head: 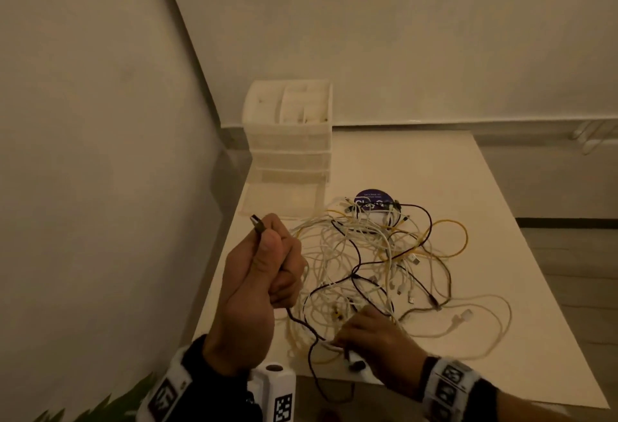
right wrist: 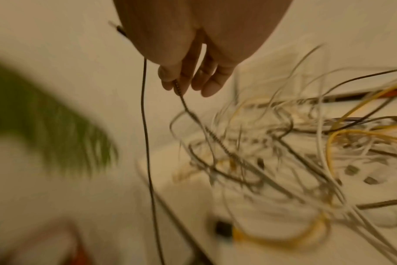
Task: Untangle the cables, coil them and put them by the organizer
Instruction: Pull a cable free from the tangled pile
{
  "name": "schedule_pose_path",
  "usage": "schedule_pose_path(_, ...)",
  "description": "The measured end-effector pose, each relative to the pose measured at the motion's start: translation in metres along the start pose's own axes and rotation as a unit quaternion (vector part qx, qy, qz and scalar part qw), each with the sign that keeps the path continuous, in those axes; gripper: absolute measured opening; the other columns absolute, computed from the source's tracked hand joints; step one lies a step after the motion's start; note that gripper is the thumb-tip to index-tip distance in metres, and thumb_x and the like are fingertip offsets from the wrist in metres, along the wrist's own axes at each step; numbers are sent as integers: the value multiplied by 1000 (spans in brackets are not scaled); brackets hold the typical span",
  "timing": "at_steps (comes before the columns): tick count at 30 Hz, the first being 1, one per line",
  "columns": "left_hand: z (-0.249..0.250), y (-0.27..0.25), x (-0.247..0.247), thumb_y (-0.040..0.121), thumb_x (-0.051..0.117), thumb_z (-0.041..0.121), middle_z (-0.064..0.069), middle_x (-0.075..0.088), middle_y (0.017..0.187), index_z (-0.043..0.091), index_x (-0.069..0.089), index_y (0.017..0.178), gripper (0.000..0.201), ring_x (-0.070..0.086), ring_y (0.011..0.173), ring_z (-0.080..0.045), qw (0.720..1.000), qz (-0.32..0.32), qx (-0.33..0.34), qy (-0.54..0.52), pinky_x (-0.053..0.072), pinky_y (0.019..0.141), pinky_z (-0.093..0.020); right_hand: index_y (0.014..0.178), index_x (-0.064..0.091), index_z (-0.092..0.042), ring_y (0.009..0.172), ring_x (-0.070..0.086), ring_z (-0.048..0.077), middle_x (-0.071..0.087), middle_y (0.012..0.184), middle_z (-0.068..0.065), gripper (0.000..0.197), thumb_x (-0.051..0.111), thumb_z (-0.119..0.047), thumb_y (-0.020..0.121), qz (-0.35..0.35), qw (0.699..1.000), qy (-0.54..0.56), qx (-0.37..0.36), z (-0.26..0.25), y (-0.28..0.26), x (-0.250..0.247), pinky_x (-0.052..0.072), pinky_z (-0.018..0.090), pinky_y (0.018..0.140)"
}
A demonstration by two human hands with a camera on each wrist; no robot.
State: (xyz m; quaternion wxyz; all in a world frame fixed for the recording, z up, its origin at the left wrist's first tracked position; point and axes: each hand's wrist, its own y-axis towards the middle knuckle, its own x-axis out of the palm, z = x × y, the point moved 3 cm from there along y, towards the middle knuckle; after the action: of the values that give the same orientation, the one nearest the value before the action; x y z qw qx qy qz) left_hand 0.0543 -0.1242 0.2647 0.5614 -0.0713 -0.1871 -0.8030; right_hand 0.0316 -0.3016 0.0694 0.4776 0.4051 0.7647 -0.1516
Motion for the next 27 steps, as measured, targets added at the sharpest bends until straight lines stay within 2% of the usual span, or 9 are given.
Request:
schedule_pose_path(2,-5,8,4,84,60,59,6,29,54,16,37,67,52,17,44,-8,1000,7,3,9,20,39,-19,97,62,-26,88,56,5,63,92,-14,15,50,-18,98,129,974,148,112,-9,0,-45,41,13,77)
schedule_pose_path(5,-19,20,12,89,51,51,4,24,56,15,33,68,46,14,45,-10,999,16,0,32,15,40,-20,92,59,-7,83,67,24,67,83,8,22,39,-11,101,240,852,412,215,-4,11,-86,54,33,80)
schedule_pose_path(7,-29,27,19,88,45,49,-2,20,58,16,33,68,40,11,47,-14,998,13,-7,53,11,41,-27,92,55,-5,74,62,33,59,74,13,24,35,-13,103,288,777,487,278,12,26,-99,56,39,70)
schedule_pose_path(9,-37,33,25,88,44,51,-8,17,62,15,34,69,42,10,47,-17,997,4,-17,70,10,43,-29,90,57,-12,64,50,27,48,68,9,27,35,-16,104,337,742,486,316,30,42,-116,53,39,64)
schedule_pose_path(13,-45,44,26,90,46,53,-3,21,61,20,41,70,39,17,45,-8,995,7,-18,93,20,39,-19,91,63,-18,56,32,15,34,61,0,27,39,-17,103,405,771,409,272,49,68,-177,37,33,55)
schedule_pose_path(17,-49,55,22,85,48,65,5,29,59,28,49,74,39,22,49,-12,987,24,5,161,22,46,-25,89,69,-18,57,37,9,41,60,-3,27,44,-19,100,433,825,293,213,40,83,-244,31,28,57)
schedule_pose_path(22,-41,71,30,87,52,59,5,38,59,26,58,92,34,31,51,-14,974,37,64,212,28,50,-33,77,65,-24,55,45,7,51,61,-1,29,46,-23,99,230,938,218,141,-14,83,-250,40,25,56)
schedule_pose_path(24,-40,77,38,83,57,64,-7,38,60,26,60,93,40,33,51,-21,970,52,73,226,32,47,-40,72,58,-29,54,45,5,51,60,-4,31,46,-25,100,197,955,188,120,-29,78,-228,40,29,55)
schedule_pose_path(27,-44,83,43,80,60,63,-4,41,58,23,61,88,41,38,49,-13,966,83,82,233,38,48,-28,79,59,-20,52,45,6,52,59,-9,30,42,-32,101,223,956,159,107,-33,69,-206,38,29,53)
